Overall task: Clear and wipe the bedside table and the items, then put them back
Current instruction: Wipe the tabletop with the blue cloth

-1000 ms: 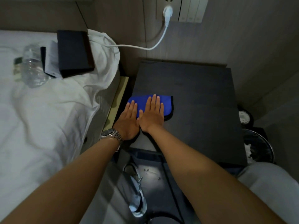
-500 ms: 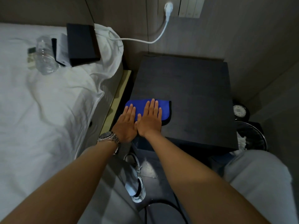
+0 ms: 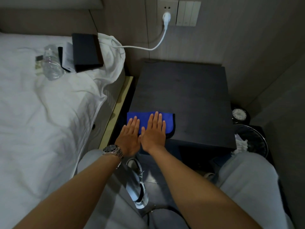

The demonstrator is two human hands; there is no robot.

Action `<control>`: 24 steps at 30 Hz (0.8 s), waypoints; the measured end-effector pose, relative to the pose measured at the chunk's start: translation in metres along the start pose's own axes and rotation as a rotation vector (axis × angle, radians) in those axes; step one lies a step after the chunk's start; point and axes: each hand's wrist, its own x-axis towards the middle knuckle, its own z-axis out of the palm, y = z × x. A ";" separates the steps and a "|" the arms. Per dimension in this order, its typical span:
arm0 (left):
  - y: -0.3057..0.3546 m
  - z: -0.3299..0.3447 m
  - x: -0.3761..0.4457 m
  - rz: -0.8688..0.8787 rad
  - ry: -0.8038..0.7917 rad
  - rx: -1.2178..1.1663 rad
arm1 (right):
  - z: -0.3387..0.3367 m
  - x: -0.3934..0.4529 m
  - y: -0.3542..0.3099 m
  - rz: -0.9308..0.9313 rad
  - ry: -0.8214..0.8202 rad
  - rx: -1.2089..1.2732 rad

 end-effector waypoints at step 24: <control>0.091 0.002 0.023 0.175 0.018 0.028 | -0.020 -0.020 0.095 0.125 0.099 -0.053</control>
